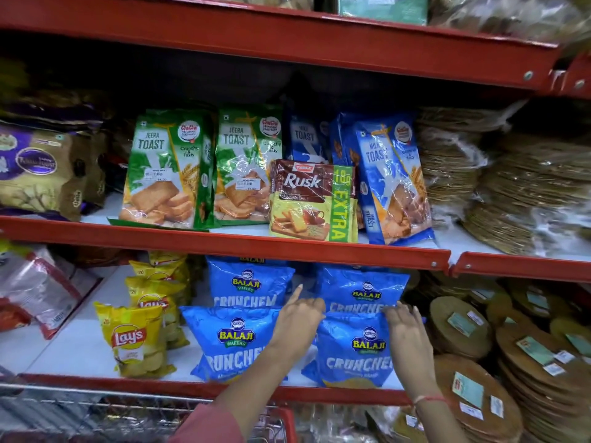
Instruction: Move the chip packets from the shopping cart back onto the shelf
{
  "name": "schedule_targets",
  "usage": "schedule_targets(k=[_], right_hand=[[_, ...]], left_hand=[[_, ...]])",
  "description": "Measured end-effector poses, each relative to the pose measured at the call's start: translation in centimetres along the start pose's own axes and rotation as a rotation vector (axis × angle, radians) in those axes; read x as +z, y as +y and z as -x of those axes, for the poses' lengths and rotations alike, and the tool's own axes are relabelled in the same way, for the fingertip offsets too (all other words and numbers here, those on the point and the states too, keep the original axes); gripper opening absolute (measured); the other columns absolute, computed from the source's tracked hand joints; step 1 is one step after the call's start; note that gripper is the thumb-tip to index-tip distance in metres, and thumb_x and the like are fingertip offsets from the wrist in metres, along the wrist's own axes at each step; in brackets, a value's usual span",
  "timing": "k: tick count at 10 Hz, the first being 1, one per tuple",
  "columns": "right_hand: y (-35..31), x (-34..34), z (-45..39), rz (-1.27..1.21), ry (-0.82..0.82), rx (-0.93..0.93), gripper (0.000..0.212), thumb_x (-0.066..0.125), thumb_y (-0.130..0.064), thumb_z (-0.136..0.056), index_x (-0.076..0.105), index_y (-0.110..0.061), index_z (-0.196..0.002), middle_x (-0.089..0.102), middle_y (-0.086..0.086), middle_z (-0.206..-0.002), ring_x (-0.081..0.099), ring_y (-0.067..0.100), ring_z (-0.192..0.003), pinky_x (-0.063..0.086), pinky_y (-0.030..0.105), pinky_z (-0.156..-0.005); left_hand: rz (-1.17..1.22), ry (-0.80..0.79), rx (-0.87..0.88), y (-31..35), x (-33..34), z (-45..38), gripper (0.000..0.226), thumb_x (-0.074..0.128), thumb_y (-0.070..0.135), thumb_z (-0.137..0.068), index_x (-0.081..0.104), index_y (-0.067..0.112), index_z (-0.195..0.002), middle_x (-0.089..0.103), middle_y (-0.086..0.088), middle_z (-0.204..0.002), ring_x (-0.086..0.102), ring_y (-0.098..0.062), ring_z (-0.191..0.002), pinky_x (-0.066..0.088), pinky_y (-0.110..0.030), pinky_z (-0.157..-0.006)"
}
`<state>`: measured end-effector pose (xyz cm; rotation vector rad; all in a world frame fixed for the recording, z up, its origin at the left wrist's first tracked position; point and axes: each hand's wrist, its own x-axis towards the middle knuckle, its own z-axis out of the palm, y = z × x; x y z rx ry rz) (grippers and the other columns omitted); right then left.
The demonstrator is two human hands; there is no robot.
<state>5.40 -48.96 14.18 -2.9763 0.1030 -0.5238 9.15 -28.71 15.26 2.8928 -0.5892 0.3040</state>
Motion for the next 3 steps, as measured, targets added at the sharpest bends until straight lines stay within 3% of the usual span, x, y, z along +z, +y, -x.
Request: schedule_targets(k=[1,2,3], right_hand=[[-0.4,-0.9,0.2,0.012,-0.006,0.041,0.038,0.057,0.012,-0.083,0.059,-0.004,-0.117,0.064,0.017,-0.119,0.049,0.031,-0.127,0.031,0.048,-0.115],[-1.7,-3.4,0.1,-0.087,0.130,-0.004,0.026,0.055,-0.002,-0.092,0.058,-0.003,-0.117,0.065,0.018,-0.116,0.054,0.032,-0.121,0.041,0.046,-0.108],[-3.8,-10.1,-1.3,-0.329,0.450,-0.066,0.023,0.054,-0.022,-0.094,0.059,-0.016,-0.116,0.068,0.005,-0.107,0.061,0.020,-0.101,0.049,0.032,-0.088]], left_hand=[[0.001,0.007,0.015,0.0,-1.1,0.5,0.016,0.045,0.018,-0.097,0.053,0.007,-0.107,0.068,-0.011,-0.101,0.062,-0.025,-0.099,0.006,-0.030,-0.121],[0.114,0.098,0.085,-0.3,-3.5,1.8,0.025,0.043,0.028,-0.099,0.054,0.011,-0.113,0.066,-0.004,-0.115,0.058,-0.018,-0.112,0.017,-0.031,-0.120],[0.105,0.596,0.228,-2.3,-9.1,2.6,0.020,0.059,0.020,-0.092,0.065,0.008,-0.107,0.073,-0.006,-0.109,0.067,-0.017,-0.105,0.043,-0.041,-0.107]])
